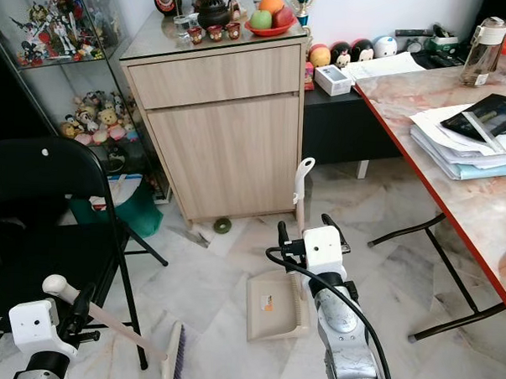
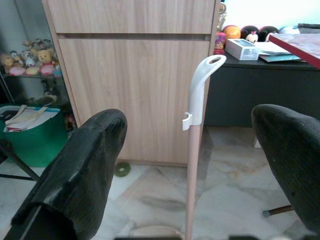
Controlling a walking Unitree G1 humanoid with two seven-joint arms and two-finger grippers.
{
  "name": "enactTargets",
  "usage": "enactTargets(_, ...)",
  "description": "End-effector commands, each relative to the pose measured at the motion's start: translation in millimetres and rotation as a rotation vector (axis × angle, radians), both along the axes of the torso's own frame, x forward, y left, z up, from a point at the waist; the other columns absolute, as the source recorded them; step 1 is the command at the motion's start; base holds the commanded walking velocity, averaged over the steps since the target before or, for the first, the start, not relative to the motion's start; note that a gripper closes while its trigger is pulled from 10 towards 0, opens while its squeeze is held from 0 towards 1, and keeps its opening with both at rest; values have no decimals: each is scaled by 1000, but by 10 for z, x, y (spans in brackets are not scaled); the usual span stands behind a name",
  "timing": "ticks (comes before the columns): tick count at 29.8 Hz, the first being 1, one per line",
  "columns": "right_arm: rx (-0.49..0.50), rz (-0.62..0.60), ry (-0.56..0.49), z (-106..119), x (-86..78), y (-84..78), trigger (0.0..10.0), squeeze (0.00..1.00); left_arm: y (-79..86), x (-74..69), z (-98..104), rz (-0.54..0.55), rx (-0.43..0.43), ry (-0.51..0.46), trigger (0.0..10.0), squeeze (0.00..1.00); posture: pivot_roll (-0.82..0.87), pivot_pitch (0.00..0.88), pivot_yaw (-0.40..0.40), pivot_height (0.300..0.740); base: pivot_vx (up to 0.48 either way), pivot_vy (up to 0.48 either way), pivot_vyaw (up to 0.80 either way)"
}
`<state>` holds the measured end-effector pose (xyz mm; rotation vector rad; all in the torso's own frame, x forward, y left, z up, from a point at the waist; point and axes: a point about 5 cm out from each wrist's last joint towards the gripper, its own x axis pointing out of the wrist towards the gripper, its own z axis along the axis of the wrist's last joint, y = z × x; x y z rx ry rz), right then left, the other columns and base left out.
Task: Sweep floor
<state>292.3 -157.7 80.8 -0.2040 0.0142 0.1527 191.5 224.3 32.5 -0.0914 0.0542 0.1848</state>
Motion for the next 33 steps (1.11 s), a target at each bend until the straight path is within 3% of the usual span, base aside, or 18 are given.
enactTargets(1, 14, 18, -2, 25, 14, 52, 10000, 0, 64, 30, 79, 12, 10, -36, 10000, 0, -233, 14, 140, 740, 0, 0, 0)
enactTargets(33, 10, 28, -7, 40, 11, 56, 10000, 0, 86, 35, 79, 18, 7, -44, 10000, 0, -235, 15, 136, 740, 333, 0, 0)
